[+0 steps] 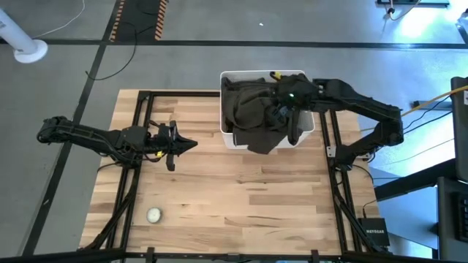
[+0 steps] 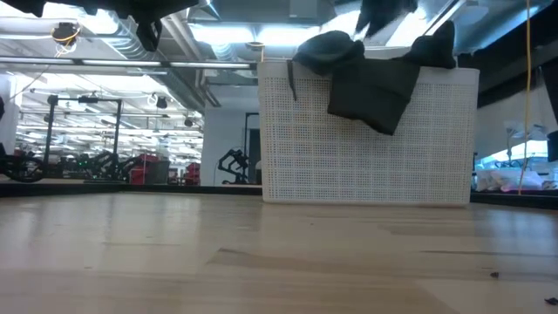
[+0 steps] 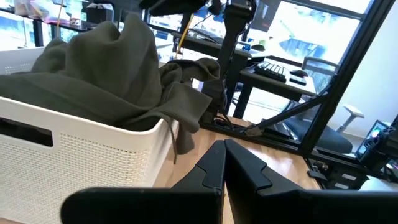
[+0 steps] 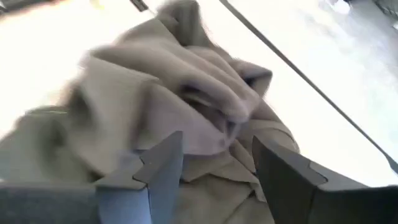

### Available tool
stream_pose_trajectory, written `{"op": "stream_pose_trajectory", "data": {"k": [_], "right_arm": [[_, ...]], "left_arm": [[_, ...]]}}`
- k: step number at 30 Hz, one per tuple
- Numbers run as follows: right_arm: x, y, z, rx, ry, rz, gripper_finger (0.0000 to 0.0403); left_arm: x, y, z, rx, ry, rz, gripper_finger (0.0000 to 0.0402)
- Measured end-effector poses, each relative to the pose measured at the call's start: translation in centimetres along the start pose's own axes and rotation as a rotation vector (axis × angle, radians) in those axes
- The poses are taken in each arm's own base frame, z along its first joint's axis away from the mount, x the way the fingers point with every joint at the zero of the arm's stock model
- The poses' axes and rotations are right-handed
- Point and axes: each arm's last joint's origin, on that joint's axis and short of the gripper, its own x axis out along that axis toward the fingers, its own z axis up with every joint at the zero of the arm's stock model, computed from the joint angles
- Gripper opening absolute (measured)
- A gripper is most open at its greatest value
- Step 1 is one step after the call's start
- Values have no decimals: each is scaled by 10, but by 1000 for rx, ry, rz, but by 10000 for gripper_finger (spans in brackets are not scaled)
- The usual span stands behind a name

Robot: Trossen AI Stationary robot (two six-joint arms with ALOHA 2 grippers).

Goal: Sort clothes
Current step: Put the black jacket into the white laundry bin, then return to Home Position

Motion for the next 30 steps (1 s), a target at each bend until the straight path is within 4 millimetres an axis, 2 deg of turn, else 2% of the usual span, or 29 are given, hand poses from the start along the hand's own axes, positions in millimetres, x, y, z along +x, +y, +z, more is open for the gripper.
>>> {"op": "stream_pose_trajectory", "data": {"k": [2, 6, 10, 14, 19, 23, 27, 30], "right_arm": [[-16, 7, 0, -15, -44, 44, 211], [-45, 27, -14, -98, -93, 148, 205], [-68, 49, -42, -194, -148, 275, 192], [-78, 61, -85, -235, -207, 436, 167], [-66, 56, -143, -178, -332, 589, 114], [-44, 44, -182, -134, -466, 700, 65], [-17, 35, -208, -116, -555, 814, 17], [-6, 27, -225, -123, -622, 902, 9]], "left_arm": [[0, 0, 0, 0, 0, 0, 0], [0, -1, 0, 23, 2, -4, 0], [-1, -2, -1, 49, 4, -13, 0], [-1, -5, -1, 96, 8, -37, 0], [-2, -5, -5, 129, 0, -46, 0], [-2, -2, -16, 152, -3, -47, 0], [-3, 0, -25, 183, -32, -73, 0], [-3, -1, -25, 208, -37, -101, 0]]}}
